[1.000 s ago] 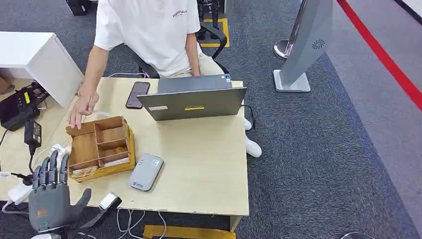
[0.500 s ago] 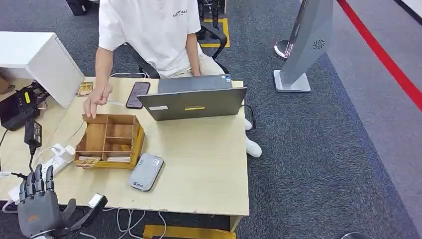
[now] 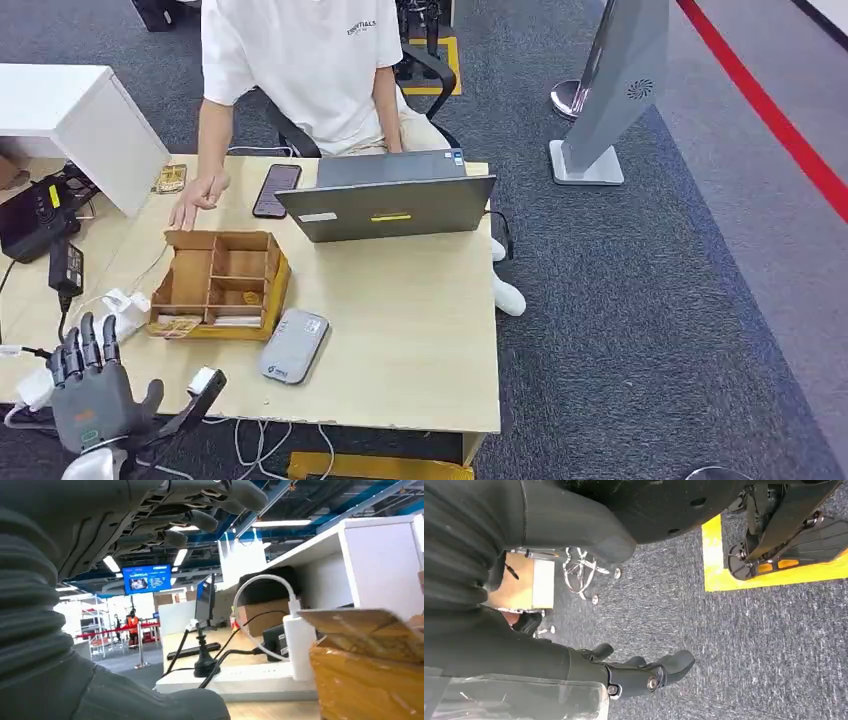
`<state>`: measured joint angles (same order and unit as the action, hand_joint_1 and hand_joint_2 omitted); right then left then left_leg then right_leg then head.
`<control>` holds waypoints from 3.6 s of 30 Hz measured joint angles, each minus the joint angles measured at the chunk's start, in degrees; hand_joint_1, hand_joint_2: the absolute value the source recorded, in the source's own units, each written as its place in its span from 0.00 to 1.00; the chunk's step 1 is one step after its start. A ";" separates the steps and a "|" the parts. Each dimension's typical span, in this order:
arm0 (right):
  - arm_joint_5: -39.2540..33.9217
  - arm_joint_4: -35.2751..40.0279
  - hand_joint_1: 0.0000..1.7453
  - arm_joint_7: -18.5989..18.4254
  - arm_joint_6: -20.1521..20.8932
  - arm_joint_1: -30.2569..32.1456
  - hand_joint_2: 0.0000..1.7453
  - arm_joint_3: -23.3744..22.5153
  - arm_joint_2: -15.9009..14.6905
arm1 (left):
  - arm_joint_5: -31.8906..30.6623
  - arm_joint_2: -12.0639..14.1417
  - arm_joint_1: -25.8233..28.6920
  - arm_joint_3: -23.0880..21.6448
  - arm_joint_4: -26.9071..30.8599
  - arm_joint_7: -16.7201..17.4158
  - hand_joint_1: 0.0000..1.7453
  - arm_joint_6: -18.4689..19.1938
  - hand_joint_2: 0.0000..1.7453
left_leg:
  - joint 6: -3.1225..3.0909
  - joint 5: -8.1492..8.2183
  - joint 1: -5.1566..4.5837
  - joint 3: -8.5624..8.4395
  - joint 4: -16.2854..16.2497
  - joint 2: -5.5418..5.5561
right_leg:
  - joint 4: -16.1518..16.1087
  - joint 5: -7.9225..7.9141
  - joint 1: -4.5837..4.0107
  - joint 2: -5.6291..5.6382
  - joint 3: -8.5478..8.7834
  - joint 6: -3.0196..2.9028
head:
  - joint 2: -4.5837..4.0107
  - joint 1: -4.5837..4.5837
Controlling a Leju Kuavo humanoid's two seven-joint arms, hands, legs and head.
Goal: Pass the card to the sensor for recognition and then transmit it.
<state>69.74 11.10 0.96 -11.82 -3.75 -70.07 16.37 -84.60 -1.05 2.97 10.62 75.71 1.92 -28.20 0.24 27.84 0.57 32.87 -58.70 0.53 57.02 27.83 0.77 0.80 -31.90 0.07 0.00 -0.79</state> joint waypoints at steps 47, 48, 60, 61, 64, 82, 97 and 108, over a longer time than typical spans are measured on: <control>2.73 0.02 0.00 -0.83 0.00 -0.05 1.00 3.19 -0.11 | -1.60 -0.92 -10.11 -5.27 -7.65 9.84 1.00 8.53 1.00 | 0.00 0.00 0.00 0.00 0.00 -0.02 | 0.00 0.00 0.00 0.03 0.00 0.00 | 0.00 0.00; 2.73 0.02 0.00 -0.83 0.00 -0.05 1.00 3.19 -0.11 | -1.60 -0.92 -10.11 -5.27 -7.65 9.88 1.00 8.59 1.00 | 0.00 0.00 0.00 0.00 0.00 -0.02 | 0.00 0.00 0.00 0.03 0.00 0.00 | 0.00 0.00; 2.58 0.02 0.00 -0.83 0.00 -0.04 1.00 3.19 -0.11 | -1.21 -0.92 -10.06 -5.40 -7.65 8.64 1.00 10.38 1.00 | 0.00 0.00 0.00 0.01 0.00 -0.02 | 0.00 0.00 0.00 0.03 0.00 0.00 | 0.00 0.00; 2.58 0.02 0.00 -0.83 0.00 -0.04 1.00 3.19 -0.13 | -1.21 -0.92 -10.06 -5.44 -7.65 8.64 1.00 10.43 1.00 | 0.00 0.00 0.00 0.01 0.00 -0.02 | 0.00 0.00 0.00 0.03 0.00 0.00 | 0.00 0.00; 2.58 0.02 0.00 -0.83 0.00 -0.04 1.00 3.19 -0.13 | -1.18 -0.90 -10.10 -5.60 -7.63 8.57 1.00 10.45 1.00 | 0.00 0.00 0.00 0.00 0.00 -0.02 | 0.00 0.00 0.00 0.03 0.00 0.00 | 0.00 0.00; 2.54 0.02 0.00 -0.81 0.00 -0.04 1.00 3.19 -0.20 | -1.36 -0.61 -9.90 -6.43 -7.30 8.13 1.00 10.25 1.00 | 0.00 0.00 -0.01 0.00 0.00 -0.01 | 0.00 -0.01 0.00 0.01 0.02 0.00 | 0.00 0.00; 1.49 0.02 0.00 -0.33 0.00 0.06 1.00 3.08 -0.20 | -1.14 -0.35 -6.83 -17.62 14.08 6.98 1.00 15.00 1.00 | 0.00 0.00 -0.02 0.03 -0.02 0.05 | -0.01 -0.02 0.00 -0.03 0.01 0.02 | 0.00 0.00; 1.80 0.02 0.00 0.44 0.00 0.15 1.00 2.89 -0.20 | -1.06 3.11 -10.41 -24.26 26.69 8.84 1.00 17.97 1.00 | -0.01 -0.01 0.01 0.04 -0.02 0.07 | 0.00 -0.02 -0.01 -0.04 -0.01 0.02 | 0.00 0.00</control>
<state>71.54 11.13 1.40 -11.82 -3.60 -67.19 16.17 -85.67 2.06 -7.44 -13.64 102.40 10.76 -10.23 0.23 27.83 0.58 32.91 -58.72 0.60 57.02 27.81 0.77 0.76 -31.91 0.08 0.00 -0.79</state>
